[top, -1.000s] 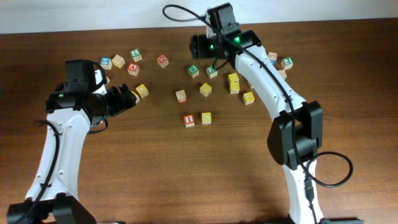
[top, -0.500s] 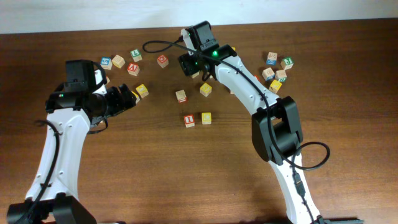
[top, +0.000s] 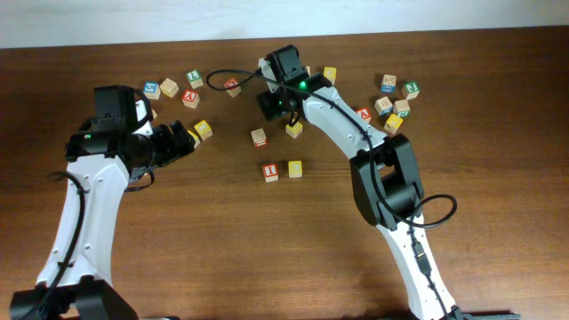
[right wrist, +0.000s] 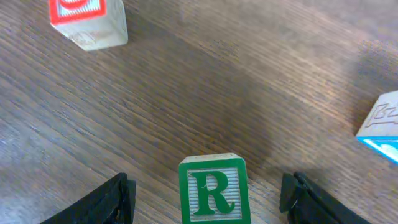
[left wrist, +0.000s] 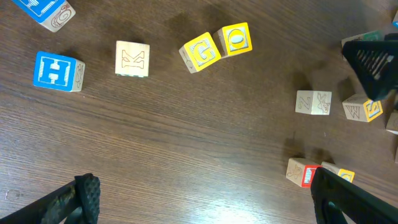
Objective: Spell out ICRA
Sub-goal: 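Close the right gripper on the green R block and lift, then carry the R block down and set it right of the C block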
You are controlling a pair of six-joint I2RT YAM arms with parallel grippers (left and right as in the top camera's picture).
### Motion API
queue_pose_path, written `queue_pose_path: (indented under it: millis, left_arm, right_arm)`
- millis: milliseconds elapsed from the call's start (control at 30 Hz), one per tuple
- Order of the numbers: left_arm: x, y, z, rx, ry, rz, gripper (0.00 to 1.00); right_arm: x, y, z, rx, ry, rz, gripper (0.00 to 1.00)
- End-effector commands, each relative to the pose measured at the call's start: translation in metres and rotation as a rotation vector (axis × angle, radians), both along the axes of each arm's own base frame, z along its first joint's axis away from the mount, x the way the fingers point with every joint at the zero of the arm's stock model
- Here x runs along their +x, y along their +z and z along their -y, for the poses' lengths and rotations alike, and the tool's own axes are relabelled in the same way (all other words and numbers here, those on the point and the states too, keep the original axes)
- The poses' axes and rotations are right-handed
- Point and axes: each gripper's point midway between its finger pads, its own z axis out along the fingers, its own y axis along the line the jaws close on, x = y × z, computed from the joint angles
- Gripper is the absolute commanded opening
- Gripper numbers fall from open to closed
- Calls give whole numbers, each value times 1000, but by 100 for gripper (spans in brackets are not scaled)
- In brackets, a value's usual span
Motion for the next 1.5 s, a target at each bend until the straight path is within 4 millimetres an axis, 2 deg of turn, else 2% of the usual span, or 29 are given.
queue_pose_path:
  millis: [0,133,300,400,533,667,767,933,1033,1100,1200,1267,1333,1400,1467]
  left_arm:
    - [1,-1,1,6,-17,-2,99]
    - [1,-1,0,10,-16,-2,99]
    - [1,-1,-4,31,-6,-4,99]
    - [1,-1,-3,30,-7,-4,99]
    - [1,-1,-3,30,-7,-4,99]
    - [1,-1,-3,30,-7,-4,99]
    - [1,-1,-3,30,-7,-4,99]
    - [-2,-3,-3,29,-7,-16,99]
    - [-3,-3,-3,29,-7,-20,99]
    - [-3,-3,-3,28,-7,-20,99]
    - [-4,-3,-3,28,-7,-23,99]
    - [-4,-3,-3,28,-7,-26,99]
    - [-4,-3,-3,28,-7,-26,99]
    - [-4,-3,-3,28,-7,-26,99]
    - [-4,-3,-3,28,-7,-26,99]
  right_arm:
    - [-5,-25,1,-13,6,-41,66]
    - [-2,-23,0,-9,4,-25,58]
    - [4,-17,-3,13,-9,0,40]
    - [5,-12,-3,16,-9,7,34]
    - [7,6,-4,29,-9,33,31]
    - [3,8,-1,20,-10,14,27]
    - [0,28,0,11,-11,-2,25]
    - [-6,74,8,0,-49,-17,17]
    - [-19,105,15,-11,-50,-35,14]
    - [-30,129,22,-29,-56,-47,8]
    - [-46,149,41,-93,-84,-70,5]
    - [-64,143,50,-133,-83,-142,6]
    - [-91,131,68,-201,-87,-267,6]
    - [-110,125,81,-243,-91,-350,7]
    - [-132,119,87,-269,-83,-447,7]
